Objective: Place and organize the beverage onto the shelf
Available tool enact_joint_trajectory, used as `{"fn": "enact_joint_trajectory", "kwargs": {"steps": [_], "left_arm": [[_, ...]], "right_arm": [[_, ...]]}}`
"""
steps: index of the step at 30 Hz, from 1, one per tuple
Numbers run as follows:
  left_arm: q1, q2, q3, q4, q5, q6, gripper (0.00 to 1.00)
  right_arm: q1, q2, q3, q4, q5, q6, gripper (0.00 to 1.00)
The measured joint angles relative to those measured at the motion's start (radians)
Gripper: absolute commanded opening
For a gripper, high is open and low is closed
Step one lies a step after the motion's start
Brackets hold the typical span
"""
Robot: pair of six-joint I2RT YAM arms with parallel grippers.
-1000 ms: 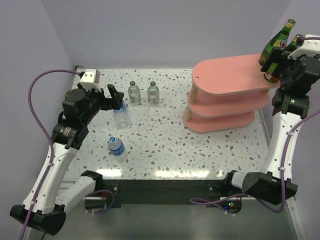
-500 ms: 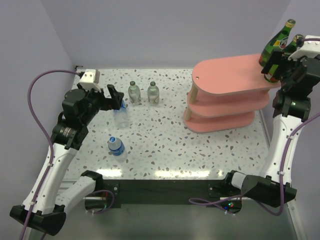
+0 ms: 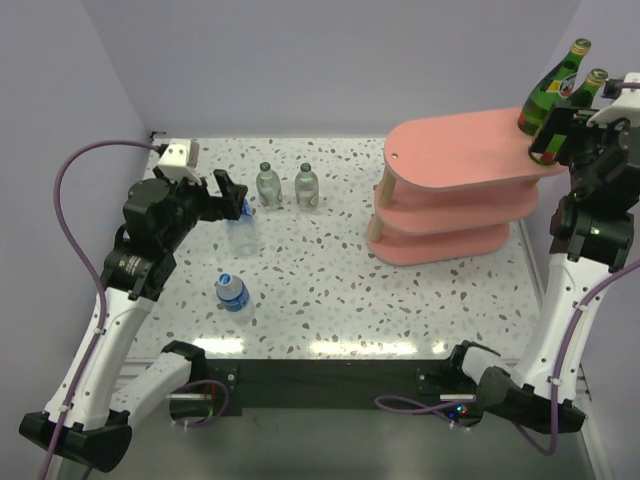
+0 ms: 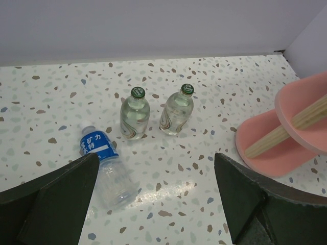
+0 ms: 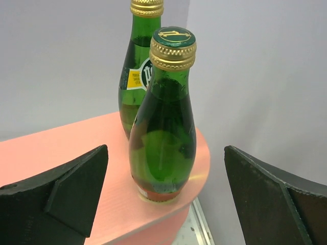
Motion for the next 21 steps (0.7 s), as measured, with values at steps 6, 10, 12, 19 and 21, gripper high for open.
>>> {"fn": "enact_joint_trajectory", "kwargs": {"steps": [6,10,12,19,21], "left_arm": [[0.000,0.000,0.001,0.000,0.010,0.000,1.00],[0.000,0.010,0.021,-0.001,0.021,0.010,1.00],[0.000,0.021,0.041,-0.001,0.027,0.020,1.00],[0.000,0.062,0.100,0.000,0.050,0.040,1.00],[0.000,0.074,0.110,0.000,0.062,0.045,1.00]], "right_arm": [[0.000,-0.038,0.042,-0.077,0.020,-0.011,0.99],[0.000,-0.068,0.077,-0.154,0.027,-0.032,0.99],[0.004,-0.082,0.100,-0.201,0.027,-0.047,0.99],[0.024,-0.131,0.207,-0.455,-0.131,-0.187,0.82],[0.032,-0.146,0.222,-0.568,-0.309,-0.300,0.70]]}}
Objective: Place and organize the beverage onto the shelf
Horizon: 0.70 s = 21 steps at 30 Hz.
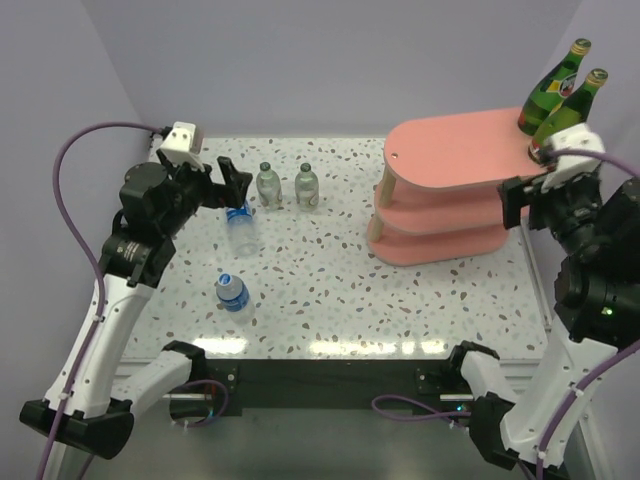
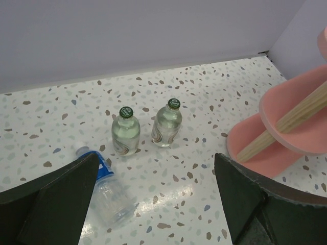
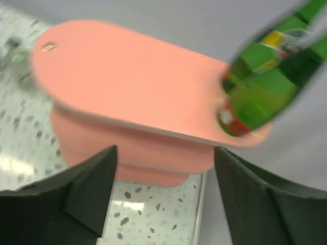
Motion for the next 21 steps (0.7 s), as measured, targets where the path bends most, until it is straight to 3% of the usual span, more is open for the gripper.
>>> {"fn": "enact_joint_trajectory", "kwargs": {"steps": [2,3,4,5,7,10,13,17,21], "left_arm": [[0.000,0.013,0.005,0.001,0.019,0.003,0.99],[0.000,0.021,0.006,0.002,0.032,0.003,0.98],[0.000,0.029,0.006,0.005,0.046,0.003,0.98],[0.000,0.036,0.006,0.006,0.059,0.003,0.96],[0.000,0.047,0.006,0.006,0.081,0.003,0.95],[0.000,0.058,0.006,0.007,0.113,0.003,0.90],[0.000,0.069,0.006,0.014,0.146,0.002,0.82],[0.000,0.126,0.006,0.026,0.180,0.003,0.68],[-0.003,0.239,0.013,0.018,0.209,0.005,0.68]], "right_arm": [[0.010,-0.012,-0.002,-0.123,-0.183,-0.158,0.57],[0.015,-0.016,-0.011,-0.171,-0.272,-0.240,0.31],[0.021,-0.017,-0.024,-0.207,-0.346,-0.326,0.12],[0.024,-0.017,-0.043,-0.234,-0.412,-0.404,0.00],[0.035,-0.017,-0.097,-0.267,-0.493,-0.512,0.00],[0.079,-0.005,-0.206,-0.304,-0.568,-0.660,0.10],[0.198,0.003,-0.352,-0.312,-0.574,-0.766,0.11],[0.370,0.005,-0.568,-0.328,-0.517,-0.818,0.14],[0.487,0.003,-0.719,-0.318,-0.445,-0.800,0.18]]}}
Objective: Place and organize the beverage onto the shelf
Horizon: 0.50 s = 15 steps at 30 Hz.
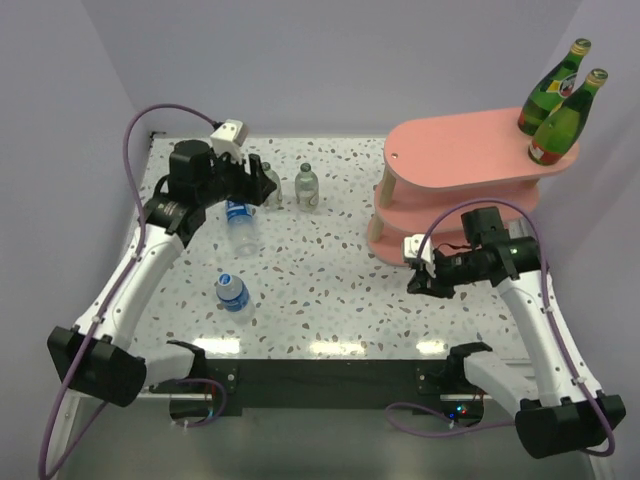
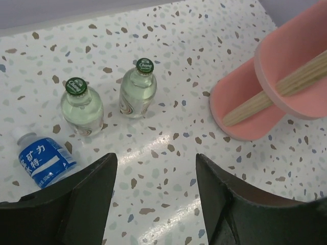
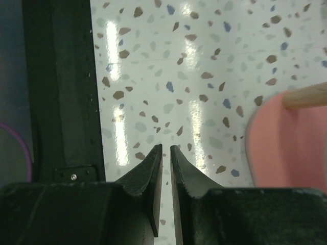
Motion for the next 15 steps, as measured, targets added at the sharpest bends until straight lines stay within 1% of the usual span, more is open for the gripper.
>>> {"fn": "enact_joint_trajectory", "kwargs": {"steps": [2,5,7,8,10,12,15], "left_arm": [[-0.008,0.059,0.012,-0.006,0.000,0.006,0.69],[-0.032,0.137,0.048,-0.027,-0.014,0.028,0.71],[-0.046,0.171,0.072,-0.042,-0.031,0.045,0.73],[-0.052,0.187,0.083,-0.048,-0.041,0.053,0.74],[-0.063,0.212,0.103,-0.060,-0.064,0.073,0.75],[-0.069,0.235,0.129,-0.075,-0.080,0.091,0.77],[-0.079,0.278,0.180,-0.093,-0.105,0.126,0.78]], "right_arm": [[0.050,0.005,-0.050,0.034,0.040,0.032,0.20],[0.101,0.023,-0.101,0.111,0.096,0.091,0.27],[0.122,0.040,-0.128,0.161,0.129,0.124,0.33],[0.129,0.047,-0.140,0.182,0.145,0.141,0.35],[0.137,0.061,-0.161,0.220,0.171,0.172,0.44],[0.141,0.071,-0.173,0.247,0.187,0.198,0.49],[0.142,0.076,-0.184,0.288,0.203,0.234,0.52]]}}
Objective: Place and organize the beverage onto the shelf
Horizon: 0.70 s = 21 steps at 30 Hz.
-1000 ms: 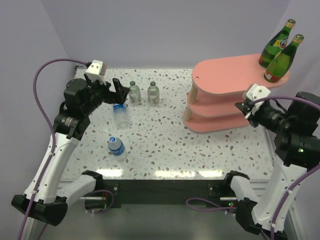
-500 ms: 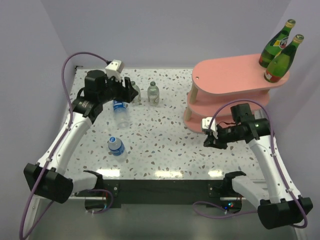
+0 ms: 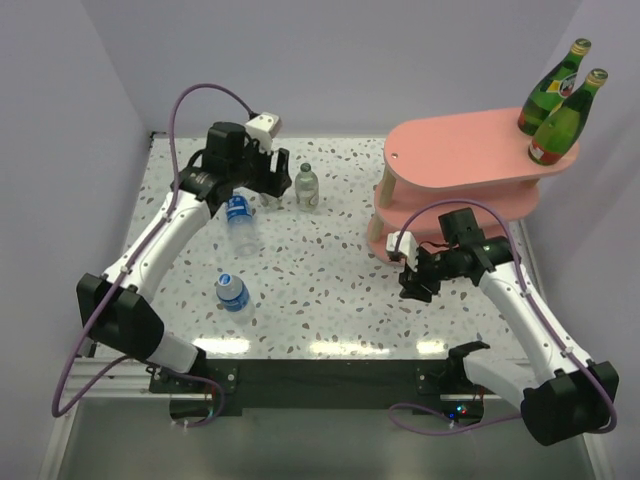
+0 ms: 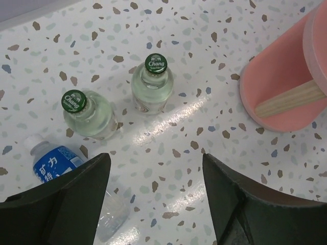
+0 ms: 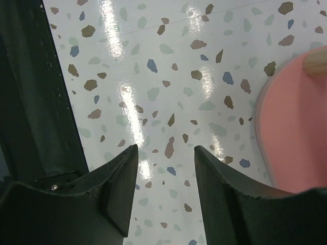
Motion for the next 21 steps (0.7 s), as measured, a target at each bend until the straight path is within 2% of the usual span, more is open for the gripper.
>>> {"fn": "enact_joint_trajectory", "kwargs": {"steps": [11,21], "left_arm": [[-0.084,0.220,0.205,-0.073,-0.114,0.083,0.79],[-0.120,0.432,0.378,-0.119,-0.223,0.093,0.77]], "right_arm": [[0.000,-0.018,-0.046,0.078,0.012,0.089,0.56],[0.000,-0.018,-0.052,0.093,0.022,0.111,0.57]]}}
